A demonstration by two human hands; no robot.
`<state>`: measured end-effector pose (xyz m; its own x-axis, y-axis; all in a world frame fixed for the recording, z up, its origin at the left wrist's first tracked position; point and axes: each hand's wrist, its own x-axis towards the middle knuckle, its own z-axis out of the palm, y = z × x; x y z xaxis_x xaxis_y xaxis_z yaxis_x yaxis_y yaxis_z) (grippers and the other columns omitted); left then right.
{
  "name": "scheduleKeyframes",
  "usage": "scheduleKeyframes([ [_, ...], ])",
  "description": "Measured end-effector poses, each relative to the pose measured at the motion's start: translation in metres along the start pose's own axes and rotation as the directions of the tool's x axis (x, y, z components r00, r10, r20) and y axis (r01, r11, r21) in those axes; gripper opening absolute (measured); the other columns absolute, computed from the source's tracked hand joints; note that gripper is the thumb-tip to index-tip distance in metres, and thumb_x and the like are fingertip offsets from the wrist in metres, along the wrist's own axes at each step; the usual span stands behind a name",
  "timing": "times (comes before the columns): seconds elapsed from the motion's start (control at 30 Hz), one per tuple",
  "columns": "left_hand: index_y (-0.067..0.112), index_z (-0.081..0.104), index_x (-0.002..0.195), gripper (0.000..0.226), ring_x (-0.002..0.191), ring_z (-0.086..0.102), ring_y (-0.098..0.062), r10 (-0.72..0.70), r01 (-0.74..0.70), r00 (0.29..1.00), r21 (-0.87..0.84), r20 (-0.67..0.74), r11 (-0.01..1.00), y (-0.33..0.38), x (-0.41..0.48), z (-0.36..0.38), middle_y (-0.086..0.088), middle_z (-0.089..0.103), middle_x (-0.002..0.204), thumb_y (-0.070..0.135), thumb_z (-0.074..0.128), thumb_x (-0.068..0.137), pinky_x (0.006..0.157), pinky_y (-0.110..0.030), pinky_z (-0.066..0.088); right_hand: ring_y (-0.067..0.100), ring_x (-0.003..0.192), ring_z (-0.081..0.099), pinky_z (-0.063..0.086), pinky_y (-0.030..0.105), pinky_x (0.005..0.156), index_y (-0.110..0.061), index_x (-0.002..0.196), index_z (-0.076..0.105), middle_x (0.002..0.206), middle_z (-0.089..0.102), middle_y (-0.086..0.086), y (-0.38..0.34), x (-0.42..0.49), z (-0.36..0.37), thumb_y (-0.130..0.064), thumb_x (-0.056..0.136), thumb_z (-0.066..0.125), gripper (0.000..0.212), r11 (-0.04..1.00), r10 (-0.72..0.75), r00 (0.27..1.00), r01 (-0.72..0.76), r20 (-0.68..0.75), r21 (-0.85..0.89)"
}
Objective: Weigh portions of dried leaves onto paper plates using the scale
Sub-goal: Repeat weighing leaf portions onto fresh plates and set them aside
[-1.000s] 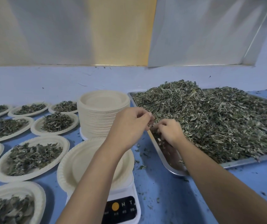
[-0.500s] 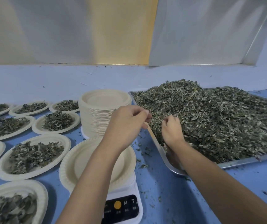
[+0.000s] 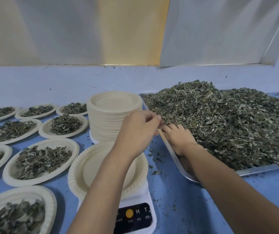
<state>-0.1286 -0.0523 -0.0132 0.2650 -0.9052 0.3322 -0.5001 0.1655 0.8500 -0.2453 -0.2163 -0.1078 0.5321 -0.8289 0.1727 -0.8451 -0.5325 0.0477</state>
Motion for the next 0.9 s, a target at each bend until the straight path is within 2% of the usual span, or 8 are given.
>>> scheduleKeyframes([
  [0.1, 0.019, 0.071, 0.079, 0.025, 0.068, 0.067, -0.007, -0.004, 0.004, 1.0, 0.01, -0.009, 1.0, -0.002, 0.001, -0.001, 0.005, 0.072, 0.082, 0.022, 0.05, 0.093, 0.066, -0.024, 0.05, 0.028, 0.12, 0.04, 0.04, 0.043, 0.091, -0.018, 0.127, 0.038, 0.129, 0.042, 0.005, -0.006, -0.005, -0.005, -0.033, 0.104, 0.025, 0.031, 1.0, -0.007, 0.999, 0.006, -0.054, -0.03],
  [0.3, 0.023, 0.069, 0.078, 0.025, 0.063, 0.065, 0.0, -0.007, 0.007, 1.0, -0.006, -0.009, 1.0, -0.005, 0.002, -0.003, 0.012, 0.07, 0.08, 0.023, 0.05, 0.094, 0.057, -0.009, 0.045, 0.03, 0.121, 0.039, 0.043, 0.041, 0.087, -0.017, 0.128, 0.036, 0.13, 0.038, 0.009, -0.01, -0.007, -0.009, -0.014, 0.094, 0.048, 0.036, 0.99, -0.013, 1.0, 0.011, -0.014, -0.143],
  [0.47, 0.022, 0.07, 0.078, 0.025, 0.063, 0.065, -0.001, -0.008, 0.008, 1.0, 0.0, -0.012, 1.0, -0.005, 0.001, -0.004, 0.011, 0.07, 0.08, 0.023, 0.05, 0.094, 0.057, -0.008, 0.044, 0.032, 0.118, 0.039, 0.043, 0.041, 0.079, -0.012, 0.12, 0.039, 0.124, 0.038, 0.013, -0.015, -0.006, -0.011, -0.006, 0.095, 0.045, 0.027, 0.998, 0.04, 0.999, -0.04, 0.002, -0.049],
  [0.6, 0.02, 0.07, 0.079, 0.025, 0.064, 0.065, -0.002, -0.023, 0.023, 0.999, -0.009, -0.035, 1.0, -0.006, 0.001, -0.007, 0.01, 0.071, 0.081, 0.021, 0.05, 0.093, 0.054, -0.006, 0.043, 0.033, 0.114, 0.045, 0.042, 0.042, 0.087, -0.008, 0.119, 0.043, 0.12, 0.043, 0.014, -0.011, -0.004, -0.009, -0.021, 0.104, 0.029, 0.024, 0.983, 0.114, 0.993, -0.11, -0.021, 0.149],
  [0.7, 0.019, 0.071, 0.079, 0.024, 0.061, 0.064, 0.0, -0.03, 0.029, 0.996, -0.012, -0.086, 1.0, -0.006, 0.001, -0.011, 0.01, 0.071, 0.079, 0.02, 0.051, 0.092, 0.054, -0.008, 0.044, 0.028, 0.094, 0.051, 0.039, 0.035, 0.078, -0.005, 0.118, 0.047, 0.112, 0.047, 0.013, -0.005, -0.005, -0.014, -0.023, 0.105, 0.024, 0.032, 0.865, 0.295, 0.953, -0.235, -0.07, 0.444],
  [0.8, 0.019, 0.072, 0.082, 0.024, 0.062, 0.065, 0.001, -0.058, 0.053, 0.991, -0.043, -0.118, 0.998, -0.006, 0.001, -0.016, 0.009, 0.071, 0.079, 0.021, 0.051, 0.092, 0.061, -0.015, 0.046, 0.013, 0.068, 0.044, 0.036, 0.027, 0.06, 0.0, 0.116, 0.049, 0.088, 0.05, 0.005, 0.003, -0.006, -0.025, -0.027, 0.105, 0.024, 0.039, 0.636, 0.45, 0.892, -0.282, -0.048, 0.718],
  [0.83, 0.018, 0.072, 0.082, 0.024, 0.062, 0.065, 0.0, -0.073, 0.067, 0.99, -0.058, -0.123, 0.996, -0.006, 0.001, -0.017, 0.009, 0.072, 0.08, 0.021, 0.051, 0.092, 0.064, -0.018, 0.045, 0.013, 0.068, 0.047, 0.039, 0.026, 0.059, 0.0, 0.118, 0.049, 0.084, 0.05, 0.005, 0.004, -0.007, -0.031, -0.029, 0.105, 0.024, 0.04, 0.559, 0.482, 0.875, -0.272, -0.04, 0.783],
  [0.9, 0.017, 0.072, 0.082, 0.024, 0.062, 0.066, -0.001, -0.096, 0.086, 0.987, -0.083, -0.132, 0.993, -0.007, 0.0, -0.019, 0.008, 0.072, 0.08, 0.02, 0.051, 0.092, 0.068, -0.022, 0.046, 0.022, 0.09, 0.057, 0.047, 0.035, 0.08, -0.004, 0.125, 0.046, 0.1, 0.056, 0.012, 0.006, -0.01, -0.042, -0.03, 0.105, 0.024, 0.039, 0.391, 0.538, 0.843, -0.231, -0.017, 0.891],
])
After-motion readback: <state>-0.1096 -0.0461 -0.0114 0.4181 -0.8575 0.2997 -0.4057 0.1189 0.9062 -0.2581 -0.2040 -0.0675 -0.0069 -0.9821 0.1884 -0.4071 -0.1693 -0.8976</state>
